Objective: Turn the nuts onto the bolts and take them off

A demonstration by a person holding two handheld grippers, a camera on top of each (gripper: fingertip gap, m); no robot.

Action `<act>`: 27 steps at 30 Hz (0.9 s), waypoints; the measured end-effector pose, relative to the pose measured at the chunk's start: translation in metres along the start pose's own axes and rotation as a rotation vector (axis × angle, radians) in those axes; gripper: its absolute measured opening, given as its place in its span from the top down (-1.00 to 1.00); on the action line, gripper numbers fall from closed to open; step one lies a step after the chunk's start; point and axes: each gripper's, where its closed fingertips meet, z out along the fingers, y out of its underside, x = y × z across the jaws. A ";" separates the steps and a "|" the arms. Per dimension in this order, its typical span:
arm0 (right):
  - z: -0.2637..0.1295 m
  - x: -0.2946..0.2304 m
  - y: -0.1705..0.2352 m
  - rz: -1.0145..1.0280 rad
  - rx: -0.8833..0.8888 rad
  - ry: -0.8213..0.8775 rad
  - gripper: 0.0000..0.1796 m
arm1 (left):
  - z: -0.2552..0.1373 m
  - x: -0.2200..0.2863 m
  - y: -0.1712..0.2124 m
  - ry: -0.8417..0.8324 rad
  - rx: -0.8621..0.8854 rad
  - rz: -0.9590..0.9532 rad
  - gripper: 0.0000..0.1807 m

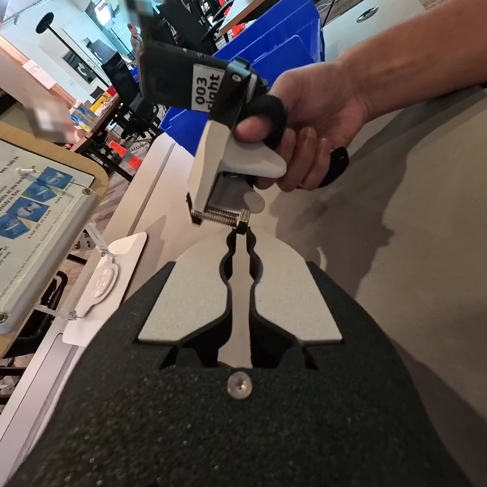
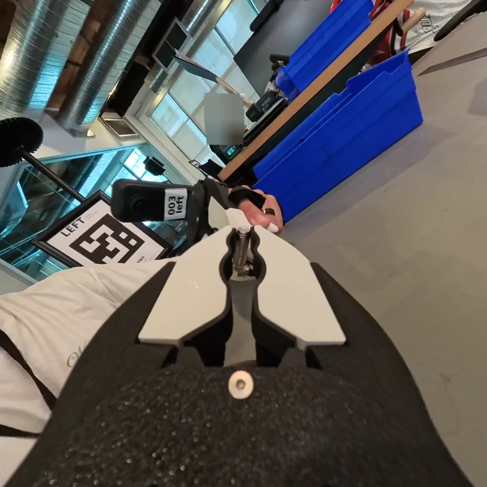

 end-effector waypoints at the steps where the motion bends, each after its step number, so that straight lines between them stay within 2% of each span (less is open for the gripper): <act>1: -0.001 0.000 -0.001 -0.014 0.001 0.005 0.90 | 0.000 0.000 0.000 -0.004 0.003 -0.009 0.92; 6: -0.006 -0.001 -0.010 -0.082 0.057 0.031 0.90 | 0.002 -0.009 -0.004 -0.057 0.068 -0.144 0.90; 8: -0.011 0.001 -0.019 -0.081 0.119 0.050 0.90 | 0.000 -0.012 -0.009 -0.064 0.130 -0.236 0.81; 11: -0.019 0.006 -0.030 0.023 0.247 0.044 0.90 | -0.005 -0.029 -0.013 -0.222 0.201 -0.322 0.78; 13: -0.022 0.015 -0.033 0.131 0.328 0.049 0.90 | -0.008 -0.040 -0.009 -0.377 0.171 -0.265 0.72; 16: -0.021 0.026 -0.028 0.316 0.418 0.017 0.90 | -0.007 -0.044 -0.007 -0.513 0.100 -0.141 0.65; 19: -0.018 0.031 -0.024 0.401 0.474 0.009 0.90 | 0.000 -0.039 -0.003 -0.527 0.041 -0.084 0.58; 27: -0.012 0.023 -0.027 0.423 0.521 -0.016 0.90 | 0.000 -0.034 -0.003 -0.583 -0.004 0.101 0.60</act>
